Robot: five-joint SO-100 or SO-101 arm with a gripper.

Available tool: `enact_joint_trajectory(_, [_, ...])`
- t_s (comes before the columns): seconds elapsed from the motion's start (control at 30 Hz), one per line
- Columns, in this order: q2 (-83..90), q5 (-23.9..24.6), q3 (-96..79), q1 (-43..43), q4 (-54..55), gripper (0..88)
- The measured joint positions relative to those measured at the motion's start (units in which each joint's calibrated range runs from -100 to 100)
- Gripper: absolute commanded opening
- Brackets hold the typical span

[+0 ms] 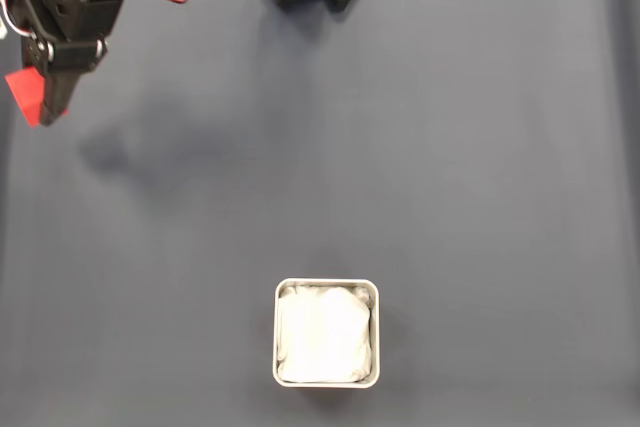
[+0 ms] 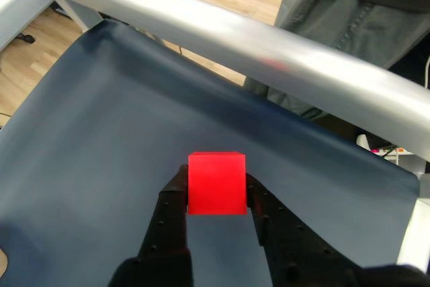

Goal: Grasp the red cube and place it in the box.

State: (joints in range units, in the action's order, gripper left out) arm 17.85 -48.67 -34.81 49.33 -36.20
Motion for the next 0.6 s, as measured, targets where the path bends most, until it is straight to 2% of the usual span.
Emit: enact_joint_trajectory(0.6, [0.0,-0.2,9.3,-10.8,0.0,4.6])
